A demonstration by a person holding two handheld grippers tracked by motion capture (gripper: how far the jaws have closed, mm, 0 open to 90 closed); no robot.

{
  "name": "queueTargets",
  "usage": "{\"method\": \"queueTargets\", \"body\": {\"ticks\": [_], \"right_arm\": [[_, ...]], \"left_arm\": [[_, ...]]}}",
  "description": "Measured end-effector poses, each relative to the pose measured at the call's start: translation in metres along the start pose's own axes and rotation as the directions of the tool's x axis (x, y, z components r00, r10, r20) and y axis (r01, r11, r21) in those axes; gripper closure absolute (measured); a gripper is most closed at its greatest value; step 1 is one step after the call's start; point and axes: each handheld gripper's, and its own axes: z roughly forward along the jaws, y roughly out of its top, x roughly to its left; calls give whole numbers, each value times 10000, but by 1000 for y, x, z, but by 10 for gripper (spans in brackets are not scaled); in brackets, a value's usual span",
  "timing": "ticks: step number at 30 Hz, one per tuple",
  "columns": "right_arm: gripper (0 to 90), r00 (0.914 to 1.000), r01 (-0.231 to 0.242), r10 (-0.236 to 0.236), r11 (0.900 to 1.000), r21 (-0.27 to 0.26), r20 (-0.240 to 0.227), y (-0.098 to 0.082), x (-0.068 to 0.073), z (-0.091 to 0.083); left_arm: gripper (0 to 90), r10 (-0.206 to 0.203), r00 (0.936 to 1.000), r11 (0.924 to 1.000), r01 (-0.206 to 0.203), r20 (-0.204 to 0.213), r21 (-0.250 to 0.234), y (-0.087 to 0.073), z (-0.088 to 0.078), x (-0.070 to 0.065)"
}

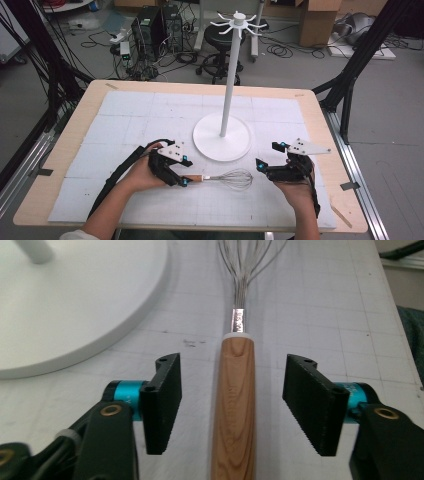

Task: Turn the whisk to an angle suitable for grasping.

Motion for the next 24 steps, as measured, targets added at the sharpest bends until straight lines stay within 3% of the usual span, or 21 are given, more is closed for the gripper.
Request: {"method": "queueTargets", "body": {"ticks": [8,16,24], "right_arm": [[112,10000,3,-3,10000,53,23,0,1,-1],[112,10000,27,-27,9999,157,17,1,3,-1],[112,9997,239,-238,9994,255,-40,6,7,2]], "left_arm": [[280,-520,9954,9955,452,-804,-837,-17,-47,2],[191,-1452,9770,9780,1179,-1560,-1720,-52,-79,1],[151,-1740,9649,9647,1270,-1966,-2308,-64,-100,2]]}}
